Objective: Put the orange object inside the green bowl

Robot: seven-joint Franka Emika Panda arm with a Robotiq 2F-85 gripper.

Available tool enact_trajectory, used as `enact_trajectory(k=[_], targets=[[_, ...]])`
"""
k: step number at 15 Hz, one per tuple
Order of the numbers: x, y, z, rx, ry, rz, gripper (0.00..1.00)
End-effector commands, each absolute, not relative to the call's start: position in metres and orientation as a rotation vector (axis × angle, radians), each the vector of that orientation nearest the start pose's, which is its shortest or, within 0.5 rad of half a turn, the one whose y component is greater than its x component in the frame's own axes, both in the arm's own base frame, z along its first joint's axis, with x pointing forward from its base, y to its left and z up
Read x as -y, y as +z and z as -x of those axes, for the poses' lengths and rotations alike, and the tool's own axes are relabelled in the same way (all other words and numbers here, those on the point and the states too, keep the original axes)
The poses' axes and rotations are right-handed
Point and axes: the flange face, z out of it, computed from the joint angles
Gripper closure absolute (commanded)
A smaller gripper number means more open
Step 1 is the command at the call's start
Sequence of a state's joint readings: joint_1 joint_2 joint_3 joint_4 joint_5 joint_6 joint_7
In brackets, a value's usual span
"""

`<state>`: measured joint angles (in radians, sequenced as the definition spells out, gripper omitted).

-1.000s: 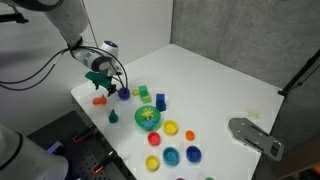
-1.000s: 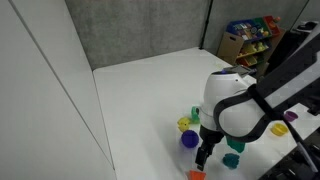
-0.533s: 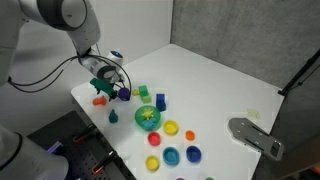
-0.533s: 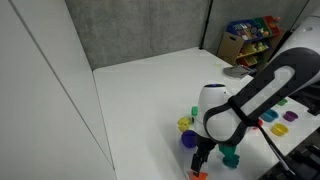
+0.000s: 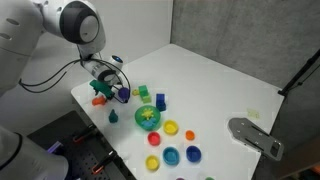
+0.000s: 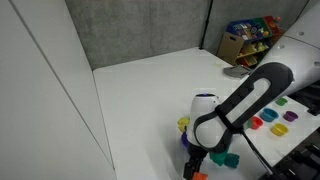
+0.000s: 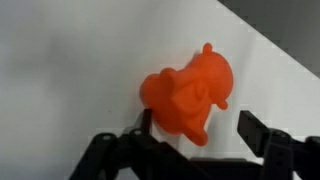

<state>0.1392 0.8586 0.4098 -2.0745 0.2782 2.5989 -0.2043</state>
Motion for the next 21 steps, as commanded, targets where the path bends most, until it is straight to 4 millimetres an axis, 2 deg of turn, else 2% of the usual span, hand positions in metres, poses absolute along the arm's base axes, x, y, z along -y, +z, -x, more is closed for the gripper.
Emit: enact_trajectory(k=[1,7,10,15,16,18,21], targets=[[-0.297,0.023,-0.441,0.558,0.517,2.636,0.44],[-0.298,0.042,-0.454,0.554,0.473,2.643,0.92],[-0.294,0.053,-0.463,0.544,0.438,2.653,1.00],[-0.283,0.075,-0.478,0.526,0.383,2.664,0.96],[-0.282,0.078,-0.479,0.527,0.385,2.658,0.71],[-0.282,0.082,-0.478,0.533,0.406,2.625,0.68],[-0.285,0.082,-0.473,0.561,0.469,2.551,0.44]])
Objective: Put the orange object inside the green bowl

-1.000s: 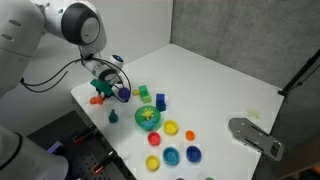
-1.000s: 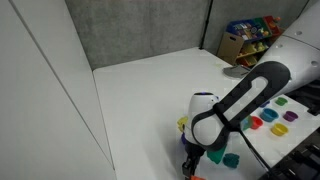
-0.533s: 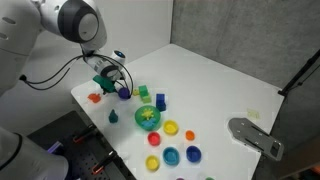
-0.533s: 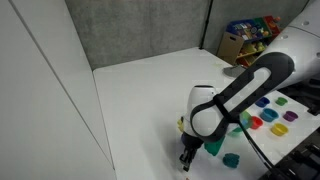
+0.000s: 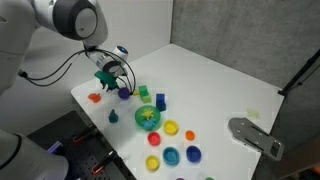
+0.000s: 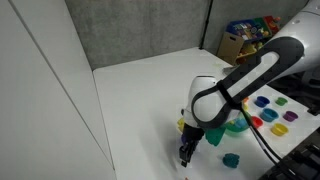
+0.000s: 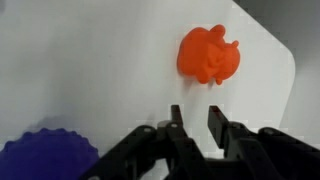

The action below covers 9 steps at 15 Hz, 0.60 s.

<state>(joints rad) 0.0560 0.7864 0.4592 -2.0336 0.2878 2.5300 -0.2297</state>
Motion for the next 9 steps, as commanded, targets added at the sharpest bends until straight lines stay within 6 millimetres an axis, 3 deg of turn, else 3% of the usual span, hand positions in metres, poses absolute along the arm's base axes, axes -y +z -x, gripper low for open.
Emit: enact_trajectory(k=[1,5,9], targets=[[-0.286,0.080,-0.471,0.571,0.500,2.517,0.35],[-0.286,0.067,-0.461,0.577,0.606,2.461,0.05],[-0.286,0.045,-0.452,0.593,0.657,2.446,0.00]])
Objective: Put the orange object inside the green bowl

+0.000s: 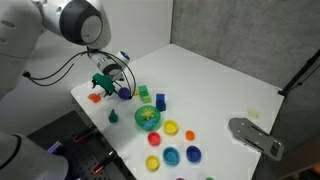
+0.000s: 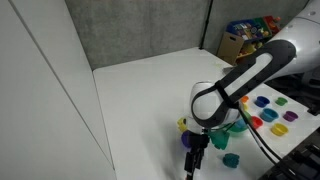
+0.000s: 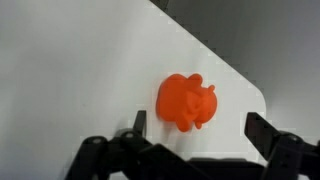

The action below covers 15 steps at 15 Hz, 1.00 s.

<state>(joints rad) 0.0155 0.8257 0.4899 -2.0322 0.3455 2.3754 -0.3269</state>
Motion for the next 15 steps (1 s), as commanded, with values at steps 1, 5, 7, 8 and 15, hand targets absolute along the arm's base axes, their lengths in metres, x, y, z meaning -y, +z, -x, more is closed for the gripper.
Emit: enact_trajectory(k=[1,5,7,8,15], targets=[[-0.287,0.040,-0.449,0.598,0.661,2.441,0.00],[-0.296,0.025,-0.443,0.627,0.667,2.423,0.00],[-0.304,0.022,-0.441,0.652,0.661,2.424,0.00],[-0.308,0.021,-0.440,0.660,0.659,2.422,0.00],[-0.321,0.024,-0.438,0.688,0.650,2.430,0.60]])
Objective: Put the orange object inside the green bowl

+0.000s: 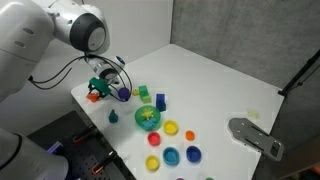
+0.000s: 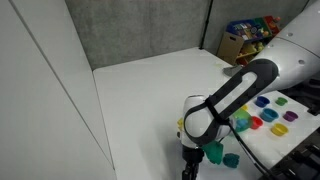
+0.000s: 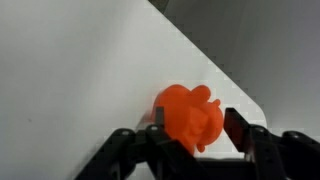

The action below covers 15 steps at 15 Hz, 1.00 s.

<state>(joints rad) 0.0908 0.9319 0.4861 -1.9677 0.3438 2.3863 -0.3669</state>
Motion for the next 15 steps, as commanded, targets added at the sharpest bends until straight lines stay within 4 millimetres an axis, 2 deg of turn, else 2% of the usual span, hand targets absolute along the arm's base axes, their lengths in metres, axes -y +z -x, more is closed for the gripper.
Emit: enact_trajectory(k=[1,5,8,9,10,15], targets=[[-0.320,0.026,-0.440,0.685,0.644,2.432,0.67],[-0.313,0.031,-0.449,0.661,0.607,2.455,0.98],[-0.305,0.035,-0.455,0.644,0.589,2.465,0.94],[-0.302,0.036,-0.458,0.636,0.579,2.473,0.97],[-0.299,0.036,-0.460,0.627,0.571,2.478,0.95],[-0.284,0.045,-0.474,0.592,0.518,2.501,0.95]])
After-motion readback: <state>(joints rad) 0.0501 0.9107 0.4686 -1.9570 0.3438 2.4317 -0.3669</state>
